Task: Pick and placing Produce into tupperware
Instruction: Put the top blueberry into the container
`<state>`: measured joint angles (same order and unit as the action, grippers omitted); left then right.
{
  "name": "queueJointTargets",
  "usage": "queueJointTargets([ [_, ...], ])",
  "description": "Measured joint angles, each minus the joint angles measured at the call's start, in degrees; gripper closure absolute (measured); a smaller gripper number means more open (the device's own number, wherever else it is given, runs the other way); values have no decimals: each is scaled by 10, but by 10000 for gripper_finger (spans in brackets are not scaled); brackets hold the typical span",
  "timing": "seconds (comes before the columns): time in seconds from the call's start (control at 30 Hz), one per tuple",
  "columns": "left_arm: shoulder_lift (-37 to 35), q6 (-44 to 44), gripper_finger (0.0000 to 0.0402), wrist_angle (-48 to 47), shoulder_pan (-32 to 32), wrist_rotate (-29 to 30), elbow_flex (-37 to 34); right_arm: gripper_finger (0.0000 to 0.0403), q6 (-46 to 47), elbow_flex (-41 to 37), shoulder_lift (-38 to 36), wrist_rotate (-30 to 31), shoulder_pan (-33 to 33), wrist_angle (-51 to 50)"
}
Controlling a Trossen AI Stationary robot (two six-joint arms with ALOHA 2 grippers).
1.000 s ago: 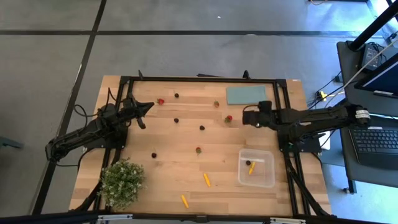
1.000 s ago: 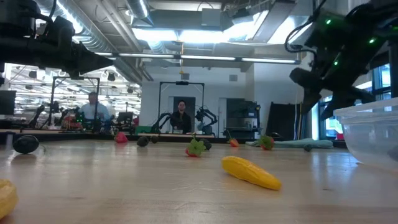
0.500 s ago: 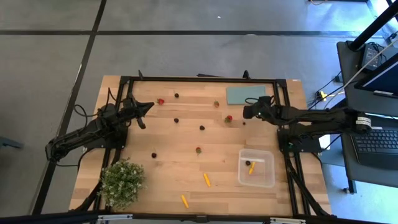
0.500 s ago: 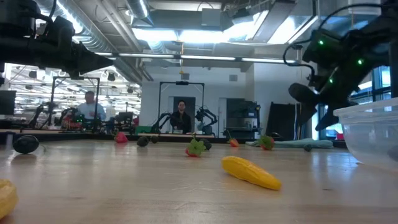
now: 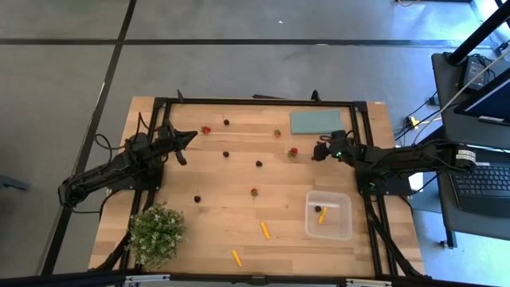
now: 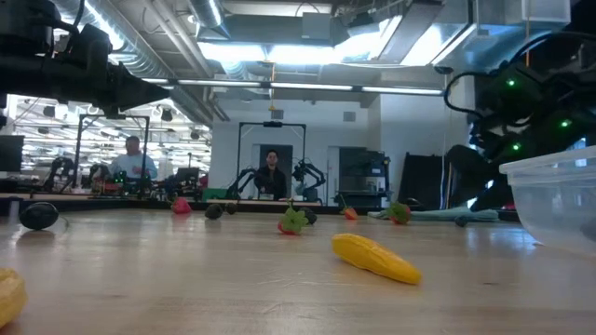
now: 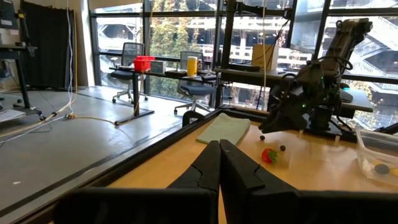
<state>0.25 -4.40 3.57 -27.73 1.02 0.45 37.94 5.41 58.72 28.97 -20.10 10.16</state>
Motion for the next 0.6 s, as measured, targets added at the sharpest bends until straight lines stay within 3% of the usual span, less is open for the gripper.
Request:
queueJointTargets([
  [0.17, 0, 0, 401, 0, 0, 0, 0, 153, -99, 0, 0, -8, 0, 19],
  [0.6, 0, 0, 401, 0, 0, 0, 0, 153, -27, 0, 0, -36, 0, -2],
])
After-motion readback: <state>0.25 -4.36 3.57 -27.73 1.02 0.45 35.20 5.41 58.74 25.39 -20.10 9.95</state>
